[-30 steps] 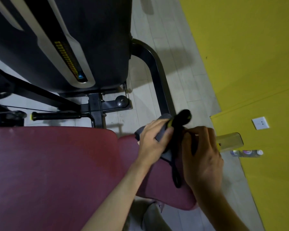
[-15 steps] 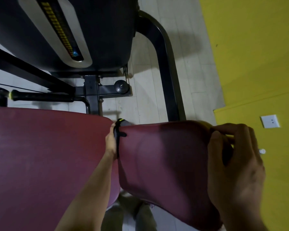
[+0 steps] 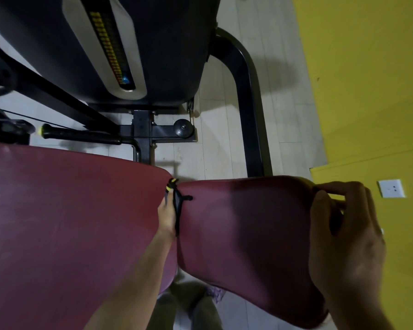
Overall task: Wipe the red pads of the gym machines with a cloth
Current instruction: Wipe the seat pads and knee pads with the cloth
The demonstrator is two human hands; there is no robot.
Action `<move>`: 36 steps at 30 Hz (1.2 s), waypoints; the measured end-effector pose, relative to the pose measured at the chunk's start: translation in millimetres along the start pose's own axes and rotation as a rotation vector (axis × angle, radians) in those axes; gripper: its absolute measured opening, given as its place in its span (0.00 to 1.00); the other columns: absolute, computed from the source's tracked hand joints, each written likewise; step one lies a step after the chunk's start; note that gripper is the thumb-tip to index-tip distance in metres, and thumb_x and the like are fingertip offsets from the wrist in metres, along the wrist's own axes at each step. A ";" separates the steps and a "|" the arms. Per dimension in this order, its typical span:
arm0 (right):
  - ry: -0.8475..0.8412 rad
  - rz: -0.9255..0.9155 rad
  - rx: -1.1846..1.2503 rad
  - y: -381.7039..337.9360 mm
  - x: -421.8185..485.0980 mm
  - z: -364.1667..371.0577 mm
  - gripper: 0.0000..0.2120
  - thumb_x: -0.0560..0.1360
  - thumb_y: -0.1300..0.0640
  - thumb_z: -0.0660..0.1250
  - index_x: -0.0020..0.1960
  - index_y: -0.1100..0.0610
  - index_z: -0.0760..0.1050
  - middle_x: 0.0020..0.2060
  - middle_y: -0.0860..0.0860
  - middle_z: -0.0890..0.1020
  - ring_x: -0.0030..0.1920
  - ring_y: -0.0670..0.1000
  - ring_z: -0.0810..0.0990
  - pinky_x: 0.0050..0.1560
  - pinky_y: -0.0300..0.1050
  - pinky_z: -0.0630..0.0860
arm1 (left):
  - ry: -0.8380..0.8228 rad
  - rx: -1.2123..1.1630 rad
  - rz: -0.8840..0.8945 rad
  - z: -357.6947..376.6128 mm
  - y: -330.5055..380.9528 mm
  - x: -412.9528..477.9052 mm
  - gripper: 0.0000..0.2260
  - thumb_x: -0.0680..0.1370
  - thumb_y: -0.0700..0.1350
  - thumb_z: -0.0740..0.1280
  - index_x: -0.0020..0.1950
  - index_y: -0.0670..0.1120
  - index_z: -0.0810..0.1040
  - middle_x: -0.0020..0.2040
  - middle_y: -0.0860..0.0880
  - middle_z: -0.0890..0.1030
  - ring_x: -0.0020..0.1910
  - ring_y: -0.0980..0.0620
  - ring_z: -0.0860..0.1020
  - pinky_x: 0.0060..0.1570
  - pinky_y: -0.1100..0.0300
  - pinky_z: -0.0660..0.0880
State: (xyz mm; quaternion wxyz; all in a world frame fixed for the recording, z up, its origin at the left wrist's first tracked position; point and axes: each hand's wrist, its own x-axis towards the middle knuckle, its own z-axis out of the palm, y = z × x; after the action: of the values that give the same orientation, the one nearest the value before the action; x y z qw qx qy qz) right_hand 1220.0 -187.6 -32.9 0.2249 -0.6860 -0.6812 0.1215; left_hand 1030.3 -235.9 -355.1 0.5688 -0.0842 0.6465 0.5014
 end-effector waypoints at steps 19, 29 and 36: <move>0.012 -0.040 0.037 9.0 -3.2 -1.0 0.05 0.84 0.57 0.60 0.54 0.58 0.73 0.50 0.50 0.75 0.37 0.42 0.62 0.37 0.46 0.53 | 0.095 -0.121 -0.175 -38.6 -85.4 -71.2 0.18 0.76 0.62 0.71 0.59 0.52 0.83 0.57 0.44 0.86 0.56 0.40 0.84 0.60 0.36 0.78; -0.010 -0.042 0.036 16.0 2.8 0.7 0.07 0.84 0.52 0.56 0.53 0.53 0.70 0.51 0.51 0.74 0.39 0.42 0.64 0.40 0.44 0.57 | 0.093 -0.295 -0.247 -45.3 -129.0 -46.8 0.36 0.63 0.68 0.78 0.65 0.50 0.82 0.59 0.44 0.85 0.57 0.40 0.84 0.61 0.38 0.78; -0.020 -0.009 0.057 11.7 -0.9 -2.6 0.07 0.82 0.53 0.56 0.53 0.53 0.71 0.51 0.51 0.73 0.43 0.51 0.70 0.43 0.44 0.59 | 0.360 -0.646 -0.336 8.4 -122.3 -117.4 0.15 0.79 0.50 0.63 0.64 0.49 0.79 0.61 0.42 0.83 0.54 0.37 0.83 0.44 0.33 0.80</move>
State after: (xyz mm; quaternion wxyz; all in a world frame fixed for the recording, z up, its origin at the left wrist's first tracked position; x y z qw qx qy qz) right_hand 1231.5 -188.5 -36.3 0.2381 -0.6751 -0.6827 0.1467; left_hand 1158.7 -342.9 -325.2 0.4649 -0.4492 0.5222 0.5562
